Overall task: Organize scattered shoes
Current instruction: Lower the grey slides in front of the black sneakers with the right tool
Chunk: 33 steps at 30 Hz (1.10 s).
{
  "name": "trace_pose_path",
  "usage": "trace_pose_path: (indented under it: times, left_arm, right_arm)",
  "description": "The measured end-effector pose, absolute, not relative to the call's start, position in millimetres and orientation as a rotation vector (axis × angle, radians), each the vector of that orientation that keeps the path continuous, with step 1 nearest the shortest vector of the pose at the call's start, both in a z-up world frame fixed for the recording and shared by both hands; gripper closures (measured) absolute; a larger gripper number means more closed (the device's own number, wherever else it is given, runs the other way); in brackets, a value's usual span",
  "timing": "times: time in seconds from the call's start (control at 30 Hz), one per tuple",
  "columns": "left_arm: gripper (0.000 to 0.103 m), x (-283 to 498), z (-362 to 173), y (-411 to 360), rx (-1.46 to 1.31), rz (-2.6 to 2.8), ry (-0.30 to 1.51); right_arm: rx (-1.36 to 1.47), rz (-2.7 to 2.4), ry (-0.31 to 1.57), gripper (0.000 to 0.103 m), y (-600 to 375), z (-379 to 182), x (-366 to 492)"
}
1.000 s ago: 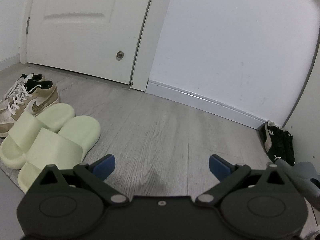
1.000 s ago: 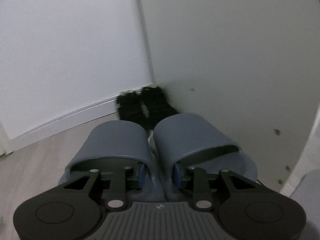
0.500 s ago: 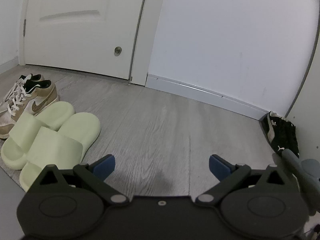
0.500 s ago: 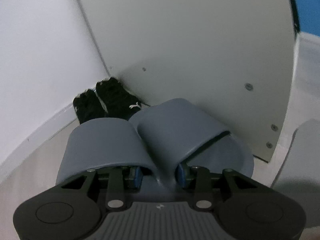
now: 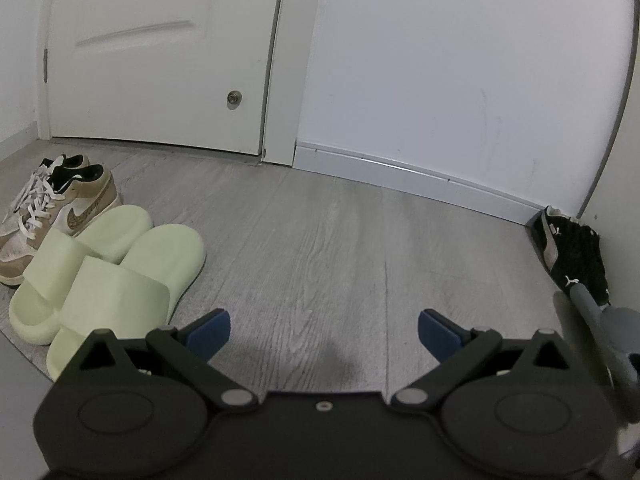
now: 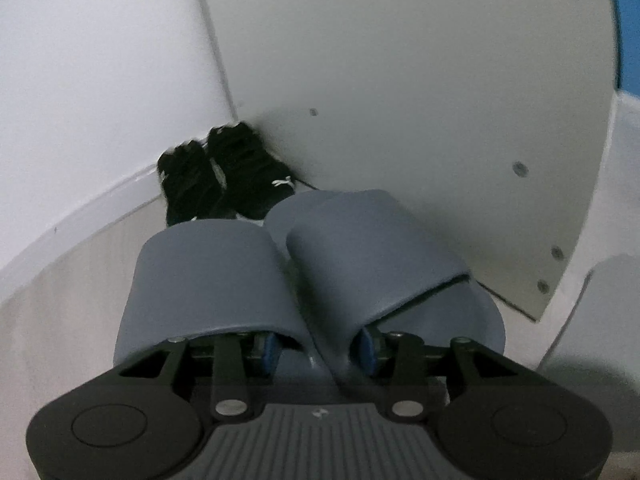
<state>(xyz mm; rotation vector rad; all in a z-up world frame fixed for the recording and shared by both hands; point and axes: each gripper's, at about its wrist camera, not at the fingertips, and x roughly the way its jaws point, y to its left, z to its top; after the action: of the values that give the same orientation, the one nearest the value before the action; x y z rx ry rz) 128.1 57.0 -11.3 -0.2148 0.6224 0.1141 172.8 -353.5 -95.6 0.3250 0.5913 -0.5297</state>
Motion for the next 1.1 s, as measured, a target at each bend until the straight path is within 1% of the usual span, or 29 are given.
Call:
trace_pose_path:
  times: [0.13,0.3,0.5,0.53,0.57,0.6,0.63,0.67,0.73,0.97,1.03,1.1]
  left_arm:
    - [0.001,125.9,-8.1,59.6,-0.232,0.113,0.615]
    - [0.001,113.1,-1.2,66.6,-0.273,0.100,0.557]
    - [0.001,109.6,-3.2,76.7,-0.336,0.097,0.535]
    - [0.001,110.2,-3.9,77.4,-0.340,0.098,0.537]
    - [0.001,111.0,-4.6,77.8,-0.342,0.099,0.539]
    - [0.001,111.6,-4.8,77.7,-0.343,0.098,0.540]
    - [0.001,112.0,-4.6,76.8,-0.340,0.097,0.539]
    - [0.001,112.3,-4.1,75.5,-0.334,0.094,0.537]
    - [0.001,112.9,-3.5,74.2,-0.324,0.092,0.536]
    - [0.001,113.0,-3.9,70.6,-0.306,0.094,0.537]
    - [0.001,113.6,-4.1,69.2,-0.302,0.096,0.538]
    - [0.001,114.4,-4.4,67.5,-0.293,0.095,0.544]
  right_arm:
    - [0.184,-0.463,0.668,0.061,-343.8,-95.2,185.0]
    - [0.032,-0.356,0.786,0.060,-336.3,-84.3,197.6]
    - [0.022,-0.253,0.870,0.060,-355.5,-69.5,203.7]
    - [0.045,-0.246,0.874,0.056,-362.4,-68.5,203.3]
    - [0.069,-0.243,0.876,0.048,-369.0,-68.0,202.8]
    - [0.099,-0.253,0.874,0.044,-374.6,-68.7,200.9]
    - [0.138,-0.267,0.873,0.034,-380.4,-69.3,197.0]
    - [0.176,-0.281,0.871,0.028,-385.5,-69.7,192.4]
    - [0.226,-0.300,0.866,0.024,-390.4,-70.6,184.5]
    - [0.414,-0.324,0.879,0.020,-398.2,-68.6,168.5]
    - [0.304,-0.353,0.870,0.015,-387.9,-64.5,168.7]
    - [0.172,-0.378,0.864,0.014,-376.4,-62.0,172.1]
